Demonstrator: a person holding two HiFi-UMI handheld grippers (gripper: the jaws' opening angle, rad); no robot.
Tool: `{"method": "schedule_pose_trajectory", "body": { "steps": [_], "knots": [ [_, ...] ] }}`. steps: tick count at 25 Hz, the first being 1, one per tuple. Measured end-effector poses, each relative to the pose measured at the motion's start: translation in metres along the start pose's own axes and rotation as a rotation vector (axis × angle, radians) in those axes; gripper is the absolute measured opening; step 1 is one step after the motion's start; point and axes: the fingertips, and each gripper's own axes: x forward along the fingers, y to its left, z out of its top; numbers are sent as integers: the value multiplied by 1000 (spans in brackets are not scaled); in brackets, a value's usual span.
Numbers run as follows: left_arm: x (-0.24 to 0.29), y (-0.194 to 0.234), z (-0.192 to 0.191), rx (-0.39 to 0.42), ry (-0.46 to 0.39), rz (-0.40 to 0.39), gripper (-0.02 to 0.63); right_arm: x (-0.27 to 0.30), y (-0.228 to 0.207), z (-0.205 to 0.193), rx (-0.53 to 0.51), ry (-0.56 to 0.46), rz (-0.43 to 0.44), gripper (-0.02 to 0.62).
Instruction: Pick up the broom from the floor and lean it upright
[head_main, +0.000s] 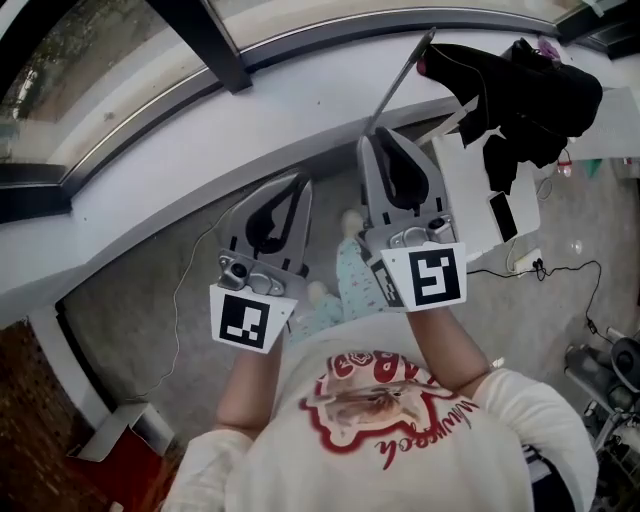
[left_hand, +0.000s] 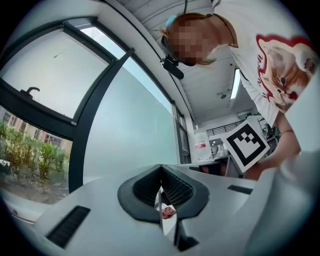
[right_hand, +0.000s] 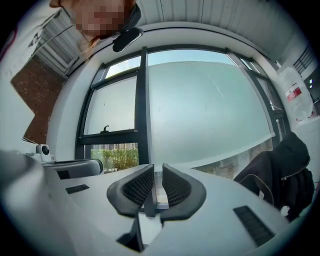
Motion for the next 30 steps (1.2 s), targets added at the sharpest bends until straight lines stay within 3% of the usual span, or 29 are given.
{"method": "schedule_pose_trajectory", "body": {
  "steps": [7,13,19,23,27,30],
  "knots": [
    [-87,-60,44,-18,2,-64,21,-93,66,39,55,-35,-9,55],
    [-124,-112,74,-21,-25,-112,21,-150,91,76,19,-61,38,49],
    [-136,-180,83,30,-8,-94,21,-213,74,99,5,-88,122,49],
    [-134,-244,91,65,-17,-33,21,-278,55,100,-1,-58,236,49],
    [-127,-326,100,47,-62,36,21,-348,29,97,11,-12,326,49],
    [-123,-377,102,22,-59,36,21,-377,7,99,35,-2,328,49]
  ]
}}
